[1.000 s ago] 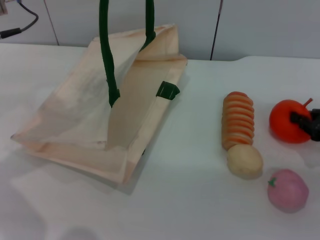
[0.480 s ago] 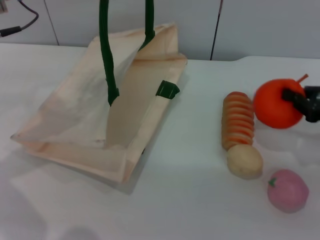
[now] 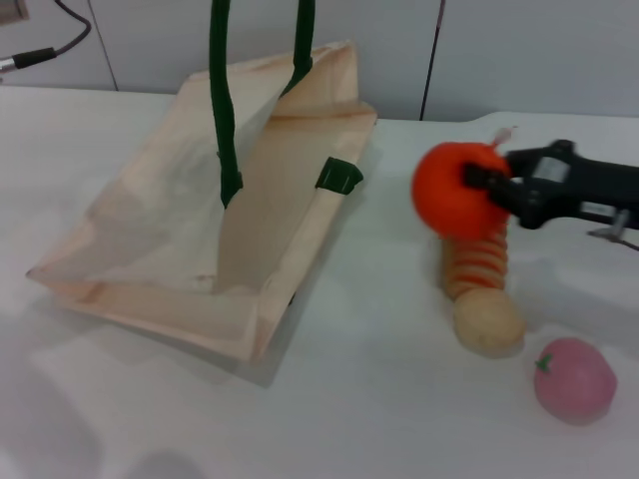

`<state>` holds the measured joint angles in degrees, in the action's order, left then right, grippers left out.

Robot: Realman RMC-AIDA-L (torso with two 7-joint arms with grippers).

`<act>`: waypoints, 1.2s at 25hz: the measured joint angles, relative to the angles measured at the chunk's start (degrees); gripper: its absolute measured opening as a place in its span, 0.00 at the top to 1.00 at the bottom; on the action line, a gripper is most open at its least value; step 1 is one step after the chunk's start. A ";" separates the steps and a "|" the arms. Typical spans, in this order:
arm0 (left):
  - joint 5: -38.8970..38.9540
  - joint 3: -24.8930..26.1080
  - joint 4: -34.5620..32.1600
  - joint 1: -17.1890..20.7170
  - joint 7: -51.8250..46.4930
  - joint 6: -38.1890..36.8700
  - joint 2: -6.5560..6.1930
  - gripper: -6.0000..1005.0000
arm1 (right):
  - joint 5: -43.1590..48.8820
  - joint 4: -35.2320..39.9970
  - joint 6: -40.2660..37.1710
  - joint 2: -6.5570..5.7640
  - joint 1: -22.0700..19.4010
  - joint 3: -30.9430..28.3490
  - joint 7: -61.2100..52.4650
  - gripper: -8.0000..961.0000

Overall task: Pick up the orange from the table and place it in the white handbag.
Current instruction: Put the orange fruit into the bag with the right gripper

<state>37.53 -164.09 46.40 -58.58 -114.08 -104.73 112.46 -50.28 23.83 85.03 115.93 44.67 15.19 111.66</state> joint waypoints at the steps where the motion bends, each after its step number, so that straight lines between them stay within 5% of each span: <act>1: 0.00 0.00 0.00 -0.05 0.00 -0.01 0.03 0.91 | 0.04 -0.81 -0.36 0.00 0.80 0.67 0.12 0.93; 30: 1.41 0.00 -4.57 -1.80 0.08 -0.04 0.17 0.91 | 0.31 -15.28 -14.42 0.58 16.39 11.94 1.65 0.90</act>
<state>38.93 -164.09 41.84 -60.38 -113.99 -104.77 112.62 -49.97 8.55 70.62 116.51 61.06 27.13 113.31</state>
